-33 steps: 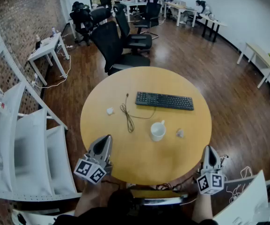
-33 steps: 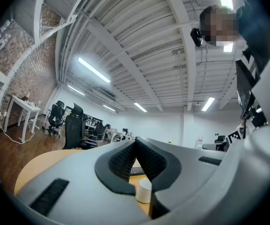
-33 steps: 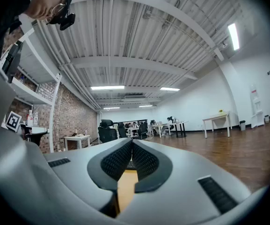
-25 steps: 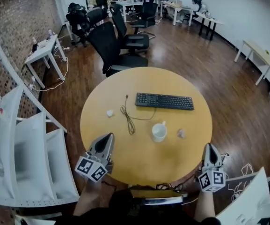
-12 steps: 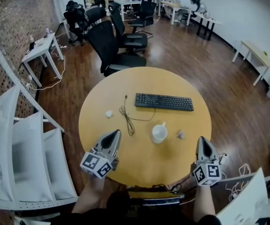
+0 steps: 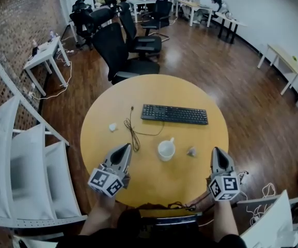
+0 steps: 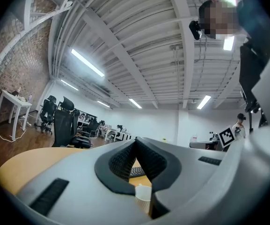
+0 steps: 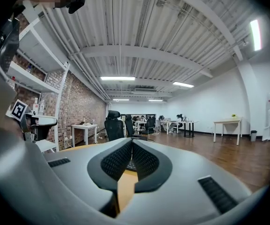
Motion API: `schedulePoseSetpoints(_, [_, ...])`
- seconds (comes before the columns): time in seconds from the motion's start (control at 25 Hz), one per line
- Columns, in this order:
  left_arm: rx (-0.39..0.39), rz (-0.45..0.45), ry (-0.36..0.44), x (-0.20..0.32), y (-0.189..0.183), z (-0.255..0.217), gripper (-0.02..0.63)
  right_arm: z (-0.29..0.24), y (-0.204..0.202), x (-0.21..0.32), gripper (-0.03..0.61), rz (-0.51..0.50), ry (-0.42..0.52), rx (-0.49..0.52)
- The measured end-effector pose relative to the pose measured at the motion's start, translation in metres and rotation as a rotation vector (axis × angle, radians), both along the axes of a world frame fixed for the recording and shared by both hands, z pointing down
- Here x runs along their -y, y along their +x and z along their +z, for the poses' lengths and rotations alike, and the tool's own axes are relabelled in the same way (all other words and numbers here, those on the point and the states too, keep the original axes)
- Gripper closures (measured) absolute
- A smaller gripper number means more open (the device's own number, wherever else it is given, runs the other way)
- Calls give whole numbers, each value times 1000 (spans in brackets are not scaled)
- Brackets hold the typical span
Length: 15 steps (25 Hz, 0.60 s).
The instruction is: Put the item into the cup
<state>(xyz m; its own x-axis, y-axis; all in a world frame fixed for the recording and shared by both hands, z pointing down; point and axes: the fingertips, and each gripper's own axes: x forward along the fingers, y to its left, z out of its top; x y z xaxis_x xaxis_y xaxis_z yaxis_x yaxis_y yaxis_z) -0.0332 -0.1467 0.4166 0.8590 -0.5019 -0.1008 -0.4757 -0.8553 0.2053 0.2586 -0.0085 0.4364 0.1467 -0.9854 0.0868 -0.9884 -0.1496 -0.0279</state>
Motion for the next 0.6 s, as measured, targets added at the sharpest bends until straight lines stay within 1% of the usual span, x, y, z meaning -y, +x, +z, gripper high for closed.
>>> schedulePoseSetpoints(0.28, [33, -83, -11, 25, 2, 5, 621, 29, 43, 11, 572, 25, -89, 20])
schedulePoseSetpoints(0.44, [32, -102, -17, 30, 1, 7, 621, 43, 50, 17, 572, 17, -124, 33])
schedulePoseSetpoints(0.6, [13, -100, -43, 30, -2, 16, 621, 57, 49, 25, 574, 1, -145, 45])
